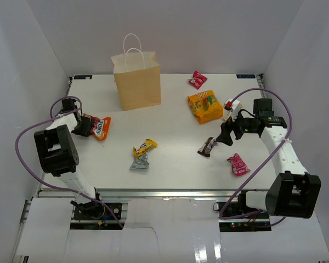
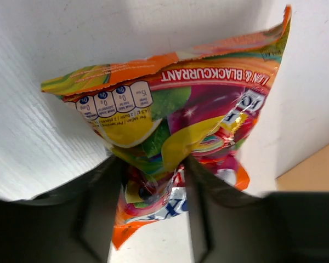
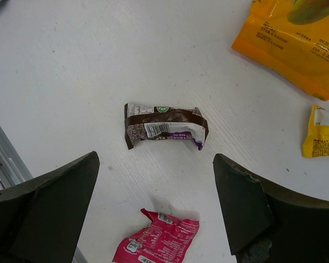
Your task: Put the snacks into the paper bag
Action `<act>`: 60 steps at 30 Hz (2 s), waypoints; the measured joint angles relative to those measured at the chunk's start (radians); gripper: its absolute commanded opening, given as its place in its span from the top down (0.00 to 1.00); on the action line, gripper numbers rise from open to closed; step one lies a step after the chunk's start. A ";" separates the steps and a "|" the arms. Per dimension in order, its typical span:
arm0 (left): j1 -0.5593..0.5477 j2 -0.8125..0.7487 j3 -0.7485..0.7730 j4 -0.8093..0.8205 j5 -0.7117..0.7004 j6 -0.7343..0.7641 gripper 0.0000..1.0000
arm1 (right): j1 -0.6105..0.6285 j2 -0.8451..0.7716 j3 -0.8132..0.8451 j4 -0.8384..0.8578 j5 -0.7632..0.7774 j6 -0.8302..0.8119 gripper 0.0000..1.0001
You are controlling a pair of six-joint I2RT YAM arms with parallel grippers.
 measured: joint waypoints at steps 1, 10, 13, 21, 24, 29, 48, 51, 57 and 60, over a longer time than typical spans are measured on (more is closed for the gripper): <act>0.002 0.000 0.000 0.006 0.003 0.004 0.55 | -0.002 0.000 0.000 0.000 0.000 0.000 0.10; 0.009 -0.049 -0.014 0.061 0.042 0.059 0.83 | -0.009 -0.001 0.000 0.000 0.013 0.005 0.10; 0.009 -0.113 -0.048 0.065 0.071 0.074 0.89 | -0.010 -0.003 0.000 -0.001 0.014 0.011 0.10; -0.006 -0.304 -0.005 0.145 0.182 0.084 0.99 | -0.015 -0.003 0.015 -0.007 0.020 0.016 0.10; -0.037 -0.315 0.091 0.176 0.186 0.129 1.00 | -0.015 -0.003 0.021 -0.007 0.022 0.015 0.10; -0.133 -0.308 0.278 0.221 0.166 0.255 1.00 | -0.015 -0.003 0.023 -0.007 0.021 0.016 0.10; -0.388 0.185 0.999 0.300 0.079 0.737 1.00 | -0.016 -0.024 0.023 -0.008 0.013 0.010 0.10; -0.409 0.201 0.990 0.293 0.073 0.775 1.00 | -0.017 -0.030 0.023 -0.009 0.013 0.010 0.10; -0.442 0.163 0.872 0.327 0.072 0.800 0.85 | -0.022 -0.034 0.023 -0.009 0.013 0.007 0.10; -0.452 0.142 0.802 0.335 0.074 0.801 0.61 | -0.022 -0.034 0.022 -0.009 0.013 0.003 0.10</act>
